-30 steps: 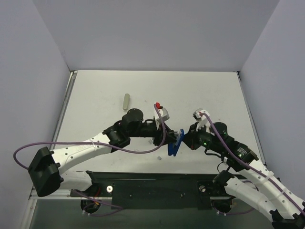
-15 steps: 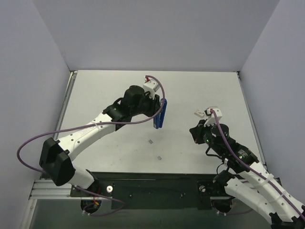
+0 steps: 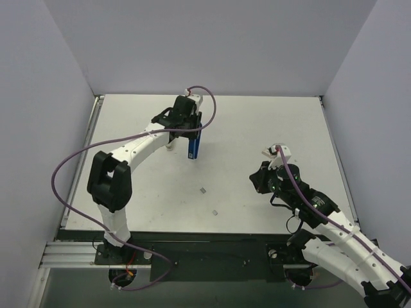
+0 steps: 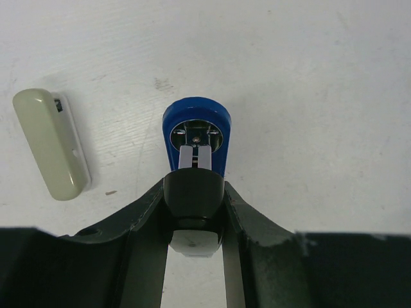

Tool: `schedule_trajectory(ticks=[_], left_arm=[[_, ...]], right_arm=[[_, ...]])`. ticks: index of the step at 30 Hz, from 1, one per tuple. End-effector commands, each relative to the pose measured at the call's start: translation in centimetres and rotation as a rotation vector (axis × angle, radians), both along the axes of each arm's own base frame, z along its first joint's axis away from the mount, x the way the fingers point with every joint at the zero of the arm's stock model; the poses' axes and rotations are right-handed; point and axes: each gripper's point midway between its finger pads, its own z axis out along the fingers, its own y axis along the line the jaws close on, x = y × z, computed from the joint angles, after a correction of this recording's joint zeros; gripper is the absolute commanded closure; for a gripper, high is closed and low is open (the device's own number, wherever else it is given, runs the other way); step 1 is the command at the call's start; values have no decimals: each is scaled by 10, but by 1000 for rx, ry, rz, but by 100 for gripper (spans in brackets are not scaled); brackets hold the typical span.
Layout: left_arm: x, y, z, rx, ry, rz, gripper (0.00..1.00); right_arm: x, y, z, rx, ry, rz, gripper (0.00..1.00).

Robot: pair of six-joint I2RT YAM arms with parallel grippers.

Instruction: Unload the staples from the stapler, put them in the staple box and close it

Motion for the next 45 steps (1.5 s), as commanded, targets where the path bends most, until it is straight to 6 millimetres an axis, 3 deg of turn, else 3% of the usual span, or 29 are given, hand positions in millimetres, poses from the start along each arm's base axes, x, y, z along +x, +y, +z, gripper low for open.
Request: schedule_trajectory(ticks=[1,2,11,15,18,27,29,31,33,35,40,45], left_arm=[[36,5,12,20,-44,50,100],[43,8,15,21,-49,60,100],[83,25,-40,104,40,112,100],[101,28,-53,136,38,141,100],[109,33,-72,183,58,160,100],[128,41,-93,200,56,196,100],[131,42,-92,193,50,200,100],[132,42,-91,192,38,200,89],[134,42,-86,187,19,196,70],[135,40,-79,173,2,191,61],[131,38,-48,157,-44,169,45],[121,41,-17,158,-78,158,38]], right_arm=[[1,8,1,40,-6,14,100],[2,8,-1,40,-5,12,100],[4,10,-10,34,16,9,100],[5,10,-15,25,23,5,100],[6,11,-19,15,37,5,100],[9,13,-25,8,50,5,100],[9,13,-26,3,51,3,100],[9,12,-25,2,48,3,98],[9,12,-26,0,51,3,95],[9,12,-26,2,50,0,92],[7,12,-24,8,45,7,88],[8,12,-21,6,39,10,82]])
